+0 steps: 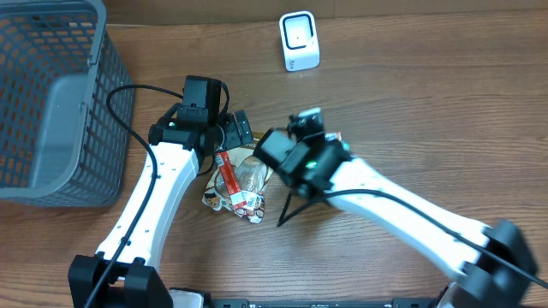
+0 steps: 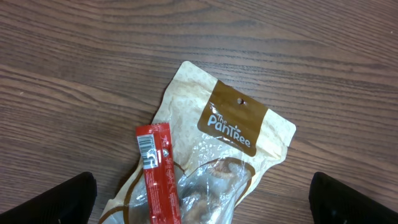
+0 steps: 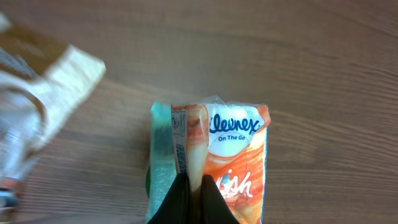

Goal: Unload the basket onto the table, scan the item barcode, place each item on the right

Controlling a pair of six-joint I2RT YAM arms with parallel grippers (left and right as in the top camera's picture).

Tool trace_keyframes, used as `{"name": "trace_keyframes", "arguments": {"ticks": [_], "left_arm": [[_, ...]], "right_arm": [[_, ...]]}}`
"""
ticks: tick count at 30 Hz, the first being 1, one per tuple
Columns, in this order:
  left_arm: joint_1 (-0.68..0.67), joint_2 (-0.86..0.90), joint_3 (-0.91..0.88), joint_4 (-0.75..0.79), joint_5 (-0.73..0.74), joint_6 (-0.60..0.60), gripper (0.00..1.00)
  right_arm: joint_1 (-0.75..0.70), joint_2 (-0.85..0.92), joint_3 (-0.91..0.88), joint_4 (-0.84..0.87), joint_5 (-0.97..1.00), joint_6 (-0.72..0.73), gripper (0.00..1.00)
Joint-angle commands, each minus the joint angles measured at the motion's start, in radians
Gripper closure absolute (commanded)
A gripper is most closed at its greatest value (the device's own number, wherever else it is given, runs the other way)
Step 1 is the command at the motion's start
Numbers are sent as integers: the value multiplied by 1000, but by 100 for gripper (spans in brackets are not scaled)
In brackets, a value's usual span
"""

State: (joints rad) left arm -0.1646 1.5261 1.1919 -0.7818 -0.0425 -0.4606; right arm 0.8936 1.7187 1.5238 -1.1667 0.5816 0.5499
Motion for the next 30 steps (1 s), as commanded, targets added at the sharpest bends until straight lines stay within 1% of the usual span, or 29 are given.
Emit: {"name": "trace_keyframes", "arguments": {"ticks": [1,5,10,14,17,20,22,26,30], "left_arm": [[2,-10,17,0,-13,23,0],[2,-10,17,0,-13,23,0],[2,-10,17,0,-13,23,0],[2,-10,17,0,-13,23,0],[2,-10,17,0,-13,23,0],[2,-10,17,0,-13,23,0],[2,-10,17,0,-13,23,0],[2,-10,17,0,-13,23,0],[2,-10,17,0,-13,23,0]], "right_arm": [[-98,-127,42,2,-120,-64,96],[-278,-161,42,8,-377,-187,96],[-555,-151,13,31,-783,-350,96],[-753,-151,-74,91,-1028,-457,96],[-855,-151,-171,160,-1141,-507,96],[-925,-151,-290,261,-1182,-518,96],[-954,-151,-381,364,-1240,-529,96],[-968,-151,-542,556,-1333,-527,96],[-968,-151,-664,685,-1347,-490,96]]}}
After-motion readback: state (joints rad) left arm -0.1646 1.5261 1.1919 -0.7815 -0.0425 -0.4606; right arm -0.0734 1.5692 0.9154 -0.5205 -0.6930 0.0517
